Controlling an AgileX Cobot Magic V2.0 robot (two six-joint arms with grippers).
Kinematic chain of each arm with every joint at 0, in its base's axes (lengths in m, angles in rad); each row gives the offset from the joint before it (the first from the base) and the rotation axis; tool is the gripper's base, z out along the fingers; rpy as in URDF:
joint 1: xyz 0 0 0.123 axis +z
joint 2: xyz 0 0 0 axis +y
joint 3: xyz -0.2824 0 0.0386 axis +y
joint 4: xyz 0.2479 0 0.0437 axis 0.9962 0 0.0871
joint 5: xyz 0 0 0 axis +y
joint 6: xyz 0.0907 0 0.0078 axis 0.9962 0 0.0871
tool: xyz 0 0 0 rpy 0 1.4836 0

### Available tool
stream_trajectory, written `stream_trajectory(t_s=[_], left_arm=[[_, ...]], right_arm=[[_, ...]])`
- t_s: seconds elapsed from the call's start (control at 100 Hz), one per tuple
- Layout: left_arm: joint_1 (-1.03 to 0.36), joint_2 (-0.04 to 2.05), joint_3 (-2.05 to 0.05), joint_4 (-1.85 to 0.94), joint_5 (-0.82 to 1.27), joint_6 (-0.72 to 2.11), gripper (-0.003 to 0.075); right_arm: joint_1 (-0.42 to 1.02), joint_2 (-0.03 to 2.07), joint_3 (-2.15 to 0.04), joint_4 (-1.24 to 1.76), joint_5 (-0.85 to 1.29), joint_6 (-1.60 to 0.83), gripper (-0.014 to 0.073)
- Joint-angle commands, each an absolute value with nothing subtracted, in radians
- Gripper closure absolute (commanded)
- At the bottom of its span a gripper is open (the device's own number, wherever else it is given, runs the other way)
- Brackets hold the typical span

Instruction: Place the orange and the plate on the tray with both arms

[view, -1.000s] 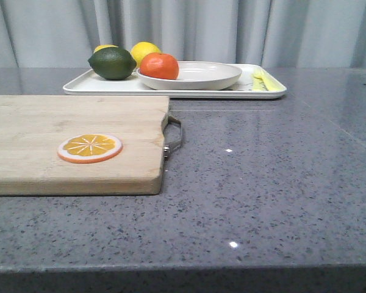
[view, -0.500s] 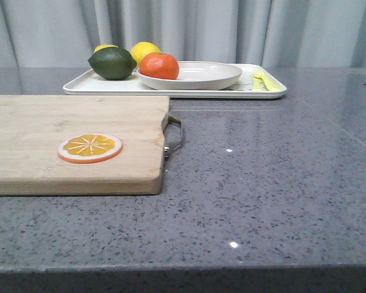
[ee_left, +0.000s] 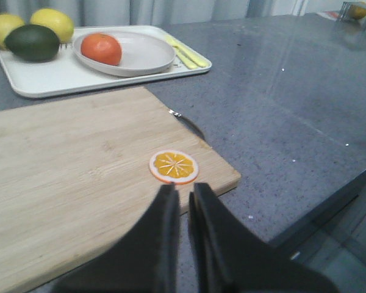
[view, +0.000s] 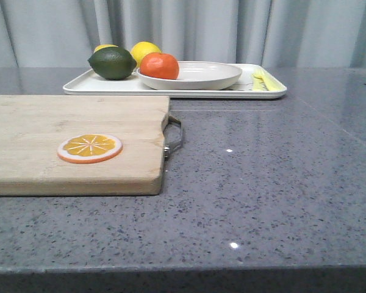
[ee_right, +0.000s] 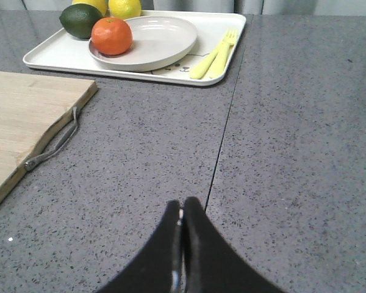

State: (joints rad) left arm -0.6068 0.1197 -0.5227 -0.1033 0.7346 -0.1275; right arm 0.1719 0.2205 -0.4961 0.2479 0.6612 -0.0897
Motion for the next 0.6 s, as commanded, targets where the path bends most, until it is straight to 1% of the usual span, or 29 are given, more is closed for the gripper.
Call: stream_trajectory(t_s=[0.0,0.46,0.59], left_arm=[[-0.606,0.133,-0.545,-0.115,0.658,-0.134,0.0741],[-0.606,0.133,-0.545,-0.115,0.658,-0.134,0.0741],[-0.604,0.133,-0.522,-0.092,0.590,-0.134,0.0741]], right_arm=[[0.172,0.228,-0.520,0.258,0.581,-0.093,0.0662],[0.172,0.228,-0.520,0.258,0.581,-0.093,0.0662],[0.172,0.228,-0.520,0.258,0.581,-0.093,0.0662]])
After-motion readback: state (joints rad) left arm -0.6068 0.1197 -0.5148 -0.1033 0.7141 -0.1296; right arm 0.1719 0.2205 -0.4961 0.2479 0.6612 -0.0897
